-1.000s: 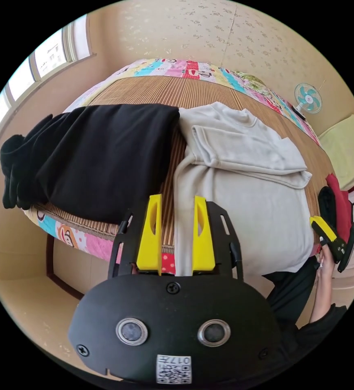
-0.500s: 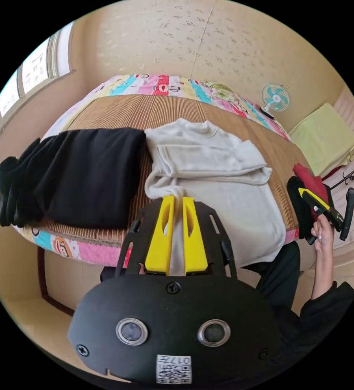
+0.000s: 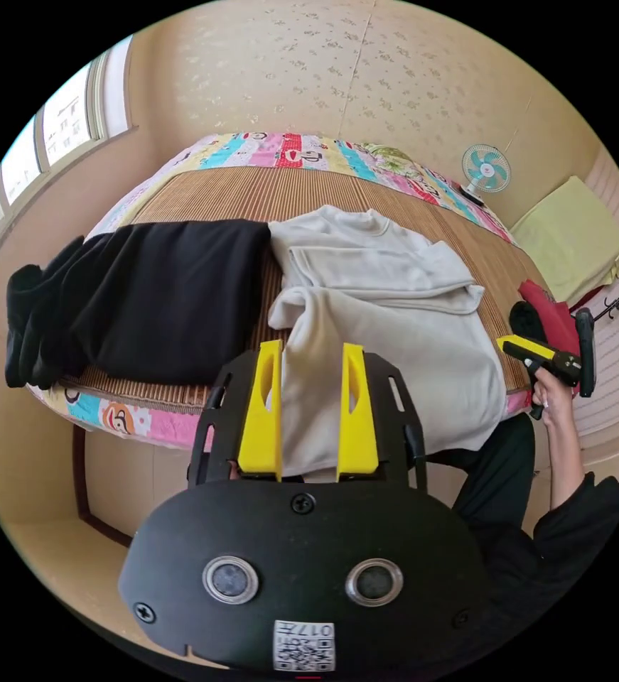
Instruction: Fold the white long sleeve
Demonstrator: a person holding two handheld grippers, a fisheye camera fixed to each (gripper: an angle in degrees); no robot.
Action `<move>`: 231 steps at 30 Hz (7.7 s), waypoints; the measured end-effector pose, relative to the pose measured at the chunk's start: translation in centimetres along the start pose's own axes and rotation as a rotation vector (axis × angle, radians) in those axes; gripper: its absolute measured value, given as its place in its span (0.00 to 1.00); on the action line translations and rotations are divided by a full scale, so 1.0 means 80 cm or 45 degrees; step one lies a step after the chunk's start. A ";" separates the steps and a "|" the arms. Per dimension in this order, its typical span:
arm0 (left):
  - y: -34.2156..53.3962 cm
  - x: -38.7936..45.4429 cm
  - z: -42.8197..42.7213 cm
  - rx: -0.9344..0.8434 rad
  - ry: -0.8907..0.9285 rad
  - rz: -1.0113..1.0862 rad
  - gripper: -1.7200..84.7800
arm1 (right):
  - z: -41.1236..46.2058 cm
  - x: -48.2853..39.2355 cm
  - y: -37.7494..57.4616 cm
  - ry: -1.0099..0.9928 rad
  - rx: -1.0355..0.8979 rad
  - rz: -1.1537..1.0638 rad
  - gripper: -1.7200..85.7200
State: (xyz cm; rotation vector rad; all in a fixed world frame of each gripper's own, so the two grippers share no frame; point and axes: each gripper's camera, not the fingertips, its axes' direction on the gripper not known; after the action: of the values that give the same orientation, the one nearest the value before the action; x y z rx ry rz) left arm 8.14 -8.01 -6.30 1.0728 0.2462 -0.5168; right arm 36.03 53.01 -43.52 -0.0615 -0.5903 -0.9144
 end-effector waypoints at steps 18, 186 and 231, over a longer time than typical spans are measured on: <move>0.041 -0.098 0.079 -0.406 0.269 0.130 0.18 | 0.024 0.144 0.116 -0.528 -0.313 0.244 0.17; 0.035 0.301 0.115 0.113 0.972 0.531 0.15 | -0.054 0.236 0.286 -0.484 0.304 0.686 0.08; 0.307 -0.170 -0.084 0.383 0.505 -0.350 0.15 | 0.022 -0.253 -0.003 -1.578 -0.143 -0.077 0.15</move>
State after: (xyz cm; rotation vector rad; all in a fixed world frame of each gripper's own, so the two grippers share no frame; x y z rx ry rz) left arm 9.51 10.95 15.45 1.4433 0.6888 -0.5953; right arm 25.70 68.12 -52.34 -0.7515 -1.6853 -0.9004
